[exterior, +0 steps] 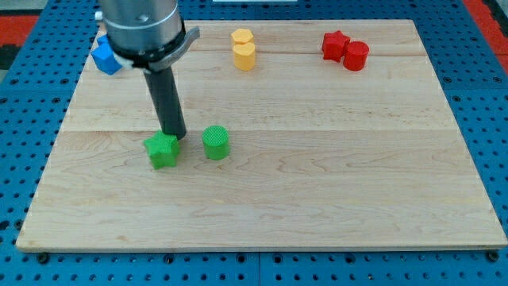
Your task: Move the green circle to the bottom right
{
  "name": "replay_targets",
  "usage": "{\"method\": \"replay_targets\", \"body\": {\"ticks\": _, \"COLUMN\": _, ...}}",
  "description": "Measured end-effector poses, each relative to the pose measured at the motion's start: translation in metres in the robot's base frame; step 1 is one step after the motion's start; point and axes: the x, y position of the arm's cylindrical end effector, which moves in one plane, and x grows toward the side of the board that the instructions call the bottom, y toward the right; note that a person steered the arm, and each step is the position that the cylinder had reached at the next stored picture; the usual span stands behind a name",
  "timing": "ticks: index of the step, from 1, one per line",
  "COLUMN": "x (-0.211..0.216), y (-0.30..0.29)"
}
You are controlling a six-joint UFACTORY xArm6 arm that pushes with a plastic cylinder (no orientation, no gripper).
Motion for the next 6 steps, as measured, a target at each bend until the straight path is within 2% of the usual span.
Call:
{"method": "replay_targets", "body": {"ticks": 1, "x": 0.004, "y": 0.053}}
{"method": "replay_targets", "body": {"ticks": 2, "x": 0.004, "y": 0.046}}
{"method": "replay_targets", "body": {"ticks": 3, "x": -0.004, "y": 0.081}}
{"method": "replay_targets", "body": {"ticks": 4, "x": 0.02, "y": 0.199}}
{"method": "replay_targets", "body": {"ticks": 5, "x": 0.055, "y": 0.259}}
{"method": "replay_targets", "body": {"ticks": 6, "x": 0.059, "y": 0.253}}
